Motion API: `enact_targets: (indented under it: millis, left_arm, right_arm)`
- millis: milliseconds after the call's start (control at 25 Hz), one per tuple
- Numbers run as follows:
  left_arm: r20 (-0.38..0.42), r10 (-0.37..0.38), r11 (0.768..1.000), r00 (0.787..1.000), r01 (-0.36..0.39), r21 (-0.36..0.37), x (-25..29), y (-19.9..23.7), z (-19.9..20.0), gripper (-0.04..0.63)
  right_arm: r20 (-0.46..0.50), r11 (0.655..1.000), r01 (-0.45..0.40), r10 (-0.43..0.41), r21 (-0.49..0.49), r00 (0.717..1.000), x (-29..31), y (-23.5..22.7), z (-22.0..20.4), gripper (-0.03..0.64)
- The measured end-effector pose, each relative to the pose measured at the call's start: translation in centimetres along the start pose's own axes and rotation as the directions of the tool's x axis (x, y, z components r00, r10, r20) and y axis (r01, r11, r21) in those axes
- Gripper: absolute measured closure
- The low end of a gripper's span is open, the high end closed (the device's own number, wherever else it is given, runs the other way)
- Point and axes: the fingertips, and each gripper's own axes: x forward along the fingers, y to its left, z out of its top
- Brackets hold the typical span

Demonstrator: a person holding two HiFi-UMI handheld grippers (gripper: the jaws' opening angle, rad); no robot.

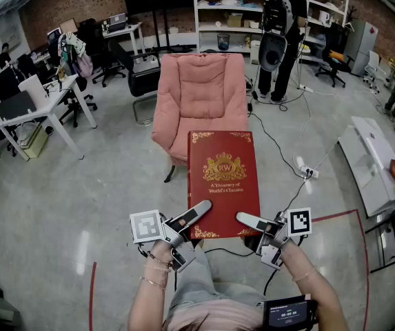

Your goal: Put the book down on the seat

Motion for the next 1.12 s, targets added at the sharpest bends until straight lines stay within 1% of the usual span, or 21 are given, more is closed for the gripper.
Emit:
enact_targets:
  millis: [160,360,480,680,840,1120]
  left_arm:
    - [0.006,-0.002,1.000,1.000,0.002,-0.003,0.0,0.1,0.3,0.353]
    - [0.013,0.014,0.999,1.000,-0.013,-0.031,0.4,0.8,0.2,0.353]
    - [-0.002,0.022,0.998,1.000,-0.022,-0.050,0.7,1.5,0.4,0.353]
    - [-0.031,0.015,0.995,0.999,-0.018,-0.094,1.3,2.1,0.8,0.353]
    - [-0.036,0.022,0.993,0.999,-0.026,-0.113,2.0,2.8,2.3,0.353]
    - [-0.059,0.025,0.991,0.998,-0.032,-0.131,4.8,5.0,6.0,0.353]
  right_arm:
    - [-0.001,1.000,-0.007,0.007,0.008,1.000,0.2,0.0,0.3,0.359]
    - [0.003,0.999,-0.020,0.020,0.032,1.000,0.0,-0.6,0.6,0.359]
    - [0.000,0.998,-0.030,0.030,0.053,1.000,0.2,-1.4,1.1,0.359]
    - [-0.011,0.995,-0.041,0.042,0.087,0.999,0.5,-2.4,1.9,0.359]
    - [-0.010,0.993,-0.036,0.037,0.110,0.999,1.4,-3.1,3.3,0.359]
    - [0.014,0.992,-0.032,0.030,0.124,0.999,3.0,-5.4,7.3,0.359]
